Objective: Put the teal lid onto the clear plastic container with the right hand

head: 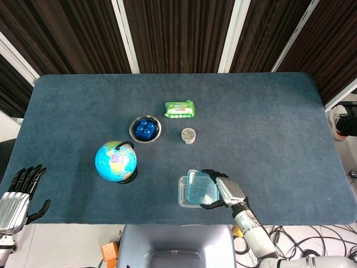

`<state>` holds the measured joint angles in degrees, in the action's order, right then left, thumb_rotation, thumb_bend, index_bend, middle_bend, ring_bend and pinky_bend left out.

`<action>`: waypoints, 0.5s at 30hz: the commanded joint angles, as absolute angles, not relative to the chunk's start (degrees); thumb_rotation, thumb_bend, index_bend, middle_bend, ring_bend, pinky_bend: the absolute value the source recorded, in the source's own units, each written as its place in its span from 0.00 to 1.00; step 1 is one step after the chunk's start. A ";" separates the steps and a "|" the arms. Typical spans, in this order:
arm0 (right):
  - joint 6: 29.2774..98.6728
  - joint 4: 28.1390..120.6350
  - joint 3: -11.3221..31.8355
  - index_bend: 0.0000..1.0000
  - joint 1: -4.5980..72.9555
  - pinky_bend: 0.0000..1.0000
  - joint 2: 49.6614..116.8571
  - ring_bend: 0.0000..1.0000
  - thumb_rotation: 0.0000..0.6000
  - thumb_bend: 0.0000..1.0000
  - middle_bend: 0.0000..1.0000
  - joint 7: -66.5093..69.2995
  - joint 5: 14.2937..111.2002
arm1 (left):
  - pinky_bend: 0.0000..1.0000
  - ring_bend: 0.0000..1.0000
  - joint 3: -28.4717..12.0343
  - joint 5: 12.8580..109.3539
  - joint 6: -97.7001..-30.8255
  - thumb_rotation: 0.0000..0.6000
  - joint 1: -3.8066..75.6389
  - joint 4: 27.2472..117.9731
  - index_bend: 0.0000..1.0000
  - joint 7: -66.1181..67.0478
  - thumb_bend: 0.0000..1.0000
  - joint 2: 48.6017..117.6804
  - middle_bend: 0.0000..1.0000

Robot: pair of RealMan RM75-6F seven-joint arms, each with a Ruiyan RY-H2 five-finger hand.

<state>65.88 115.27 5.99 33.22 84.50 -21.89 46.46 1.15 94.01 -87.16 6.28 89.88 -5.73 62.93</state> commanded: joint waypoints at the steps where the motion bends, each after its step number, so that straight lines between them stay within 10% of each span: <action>1: 65.80 115.04 5.93 0.71 33.37 0.16 84.84 0.30 1.00 0.04 0.48 -22.14 46.34 | 0.00 0.00 1.15 93.99 -87.14 1.00 6.30 89.88 0.00 -5.79 0.35 62.91 0.04; 15: 65.95 114.74 5.34 0.71 33.32 0.16 85.24 0.30 1.00 0.04 0.48 -22.76 46.21 | 0.00 0.00 1.11 94.12 -87.74 1.00 6.08 89.68 0.00 -6.55 0.35 62.72 0.04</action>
<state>65.93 114.71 5.37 33.34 85.25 -22.76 46.19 1.11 94.12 -87.74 6.08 89.68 -6.56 62.72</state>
